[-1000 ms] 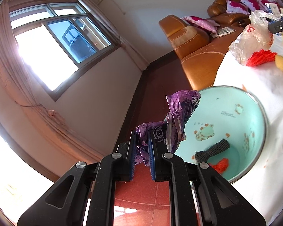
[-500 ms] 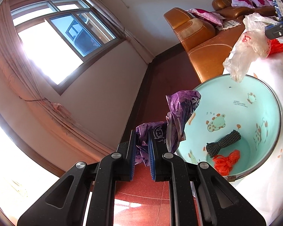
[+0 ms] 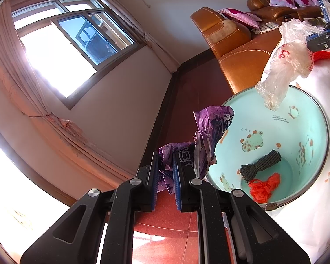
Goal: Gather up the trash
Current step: 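Carry the purple wrapper and clear plastic bag over the bin with both tools, then open both tools to drop the wrapper and plastic bag into the bin, then move both tools back over the table toward the red mesh and yellow sponge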
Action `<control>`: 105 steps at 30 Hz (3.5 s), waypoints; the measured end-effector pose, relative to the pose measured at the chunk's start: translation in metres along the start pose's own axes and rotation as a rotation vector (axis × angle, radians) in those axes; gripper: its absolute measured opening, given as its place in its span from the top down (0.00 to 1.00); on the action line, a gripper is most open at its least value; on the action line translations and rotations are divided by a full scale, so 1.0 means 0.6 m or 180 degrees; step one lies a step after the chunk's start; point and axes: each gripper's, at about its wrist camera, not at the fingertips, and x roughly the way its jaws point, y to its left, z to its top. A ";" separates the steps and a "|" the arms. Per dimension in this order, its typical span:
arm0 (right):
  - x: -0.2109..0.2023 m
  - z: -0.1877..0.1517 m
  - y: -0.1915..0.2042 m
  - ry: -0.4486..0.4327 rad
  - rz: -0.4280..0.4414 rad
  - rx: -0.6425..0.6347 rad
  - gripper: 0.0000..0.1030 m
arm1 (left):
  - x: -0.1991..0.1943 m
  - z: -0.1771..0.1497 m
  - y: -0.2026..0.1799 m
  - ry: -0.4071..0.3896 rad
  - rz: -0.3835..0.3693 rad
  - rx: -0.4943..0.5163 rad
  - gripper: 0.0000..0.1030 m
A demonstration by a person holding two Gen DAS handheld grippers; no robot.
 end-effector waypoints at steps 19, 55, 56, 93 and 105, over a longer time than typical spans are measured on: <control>-0.001 0.003 0.005 0.0010 0.0053 -0.0014 0.97 | -0.004 0.000 -0.001 0.0002 -0.0025 -0.0019 0.88; 0.007 -0.018 0.015 0.0044 0.0222 0.0035 0.56 | -0.010 0.000 -0.001 -0.0079 -0.0002 -0.0055 0.53; 0.005 -0.018 0.016 0.0038 0.0216 0.0040 0.56 | -0.011 -0.001 -0.001 -0.0080 -0.0002 -0.0057 0.53; -0.256 -0.238 -0.217 -0.0032 -0.1025 0.1122 0.45 | -0.112 0.036 -0.185 -0.0452 -0.0897 0.0288 0.26; -0.258 -0.319 -0.316 0.0128 -0.1271 0.1557 0.44 | -0.150 0.140 -0.259 -0.0748 -0.1124 0.0256 0.26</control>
